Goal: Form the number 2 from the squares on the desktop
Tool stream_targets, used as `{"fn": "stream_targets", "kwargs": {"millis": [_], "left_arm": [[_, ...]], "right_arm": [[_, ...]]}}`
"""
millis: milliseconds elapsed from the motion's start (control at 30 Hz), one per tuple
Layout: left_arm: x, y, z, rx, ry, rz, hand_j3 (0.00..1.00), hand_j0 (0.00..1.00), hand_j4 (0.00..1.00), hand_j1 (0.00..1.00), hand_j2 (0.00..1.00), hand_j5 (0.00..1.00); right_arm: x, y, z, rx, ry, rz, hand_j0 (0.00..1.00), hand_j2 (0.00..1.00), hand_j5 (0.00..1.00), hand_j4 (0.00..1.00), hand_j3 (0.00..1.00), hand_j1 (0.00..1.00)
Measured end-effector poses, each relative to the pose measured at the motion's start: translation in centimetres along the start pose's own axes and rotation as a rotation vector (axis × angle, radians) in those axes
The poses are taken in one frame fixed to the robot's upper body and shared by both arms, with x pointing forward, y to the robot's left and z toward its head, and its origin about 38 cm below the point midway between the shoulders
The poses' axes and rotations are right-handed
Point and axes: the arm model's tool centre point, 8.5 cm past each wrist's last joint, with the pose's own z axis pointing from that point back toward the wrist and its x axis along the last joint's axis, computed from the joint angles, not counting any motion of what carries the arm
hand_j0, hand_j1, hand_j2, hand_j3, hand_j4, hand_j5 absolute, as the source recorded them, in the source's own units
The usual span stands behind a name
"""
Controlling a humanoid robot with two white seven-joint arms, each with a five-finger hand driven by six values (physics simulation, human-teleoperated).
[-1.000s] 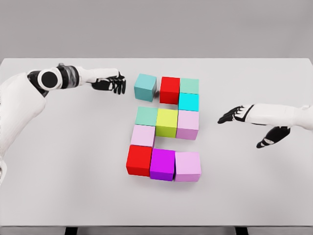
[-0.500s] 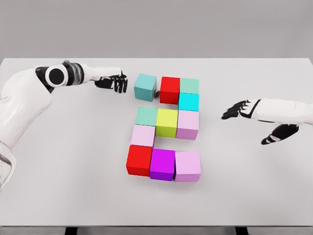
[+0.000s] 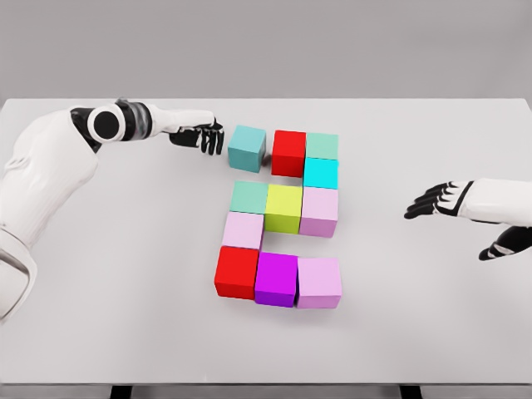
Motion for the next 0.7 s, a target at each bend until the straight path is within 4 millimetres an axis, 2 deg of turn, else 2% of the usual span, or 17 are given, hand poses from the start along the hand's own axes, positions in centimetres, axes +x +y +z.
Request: {"fn": "stream_targets", "kwargs": {"millis": [300, 700], "left_arm": [[0.4, 0.0, -0.5, -0.020, 0.021, -0.042, 0.31, 0.31, 0.31, 0.31, 0.31, 0.31], [1.1, -0.3, -1.1, -0.029, 0.010, -0.058, 0.31, 0.31, 0.31, 0.31, 0.31, 0.31]], "right_arm": [[0.0, 1.0, -0.4, 0.012, -0.008, -0.021, 1.00, 1.00, 1.00, 1.00, 1.00, 1.00], [0.1, 1.0, -0.7, 0.005, -0.017, -0.023, 1.00, 1.00, 1.00, 1.00, 1.00, 1.00]]}}
